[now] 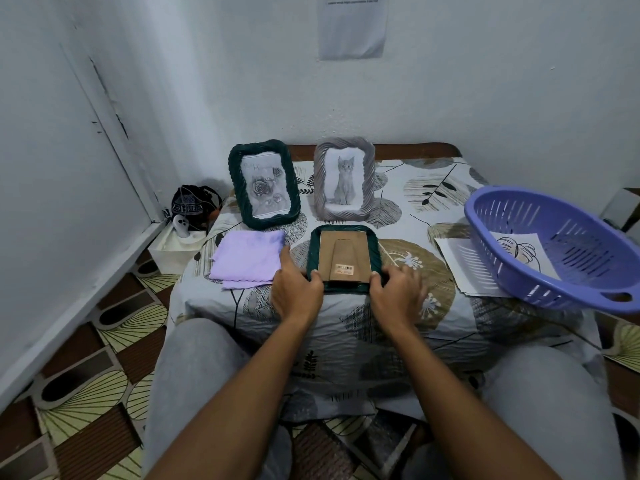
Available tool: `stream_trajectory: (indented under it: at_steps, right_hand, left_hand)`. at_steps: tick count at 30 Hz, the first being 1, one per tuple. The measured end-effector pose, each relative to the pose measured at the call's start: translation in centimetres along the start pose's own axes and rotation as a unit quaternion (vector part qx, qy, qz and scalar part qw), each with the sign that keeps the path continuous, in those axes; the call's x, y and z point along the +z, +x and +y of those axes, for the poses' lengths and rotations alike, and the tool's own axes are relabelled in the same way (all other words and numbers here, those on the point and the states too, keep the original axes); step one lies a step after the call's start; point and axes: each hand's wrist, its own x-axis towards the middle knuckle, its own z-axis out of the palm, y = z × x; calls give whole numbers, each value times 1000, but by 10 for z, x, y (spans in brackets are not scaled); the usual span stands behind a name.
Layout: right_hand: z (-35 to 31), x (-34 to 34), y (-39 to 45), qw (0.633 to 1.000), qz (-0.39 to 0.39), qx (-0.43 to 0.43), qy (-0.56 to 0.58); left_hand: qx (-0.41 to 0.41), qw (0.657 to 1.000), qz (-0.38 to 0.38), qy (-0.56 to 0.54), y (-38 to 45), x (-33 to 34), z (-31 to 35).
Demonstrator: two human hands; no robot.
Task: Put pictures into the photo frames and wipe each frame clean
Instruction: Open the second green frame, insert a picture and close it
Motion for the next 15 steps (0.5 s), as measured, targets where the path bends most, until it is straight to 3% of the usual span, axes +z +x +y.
stream_trajectory:
  at_steps: [9, 15]
  right_hand:
    - [-5, 4, -5, 1000, 19, 19, 12]
    - [-3, 3, -3, 997, 3, 36, 70]
  left_hand:
    - [-1, 1000, 6, -9, 0, 1, -2]
    - [11, 998, -40, -37, 5, -10, -1]
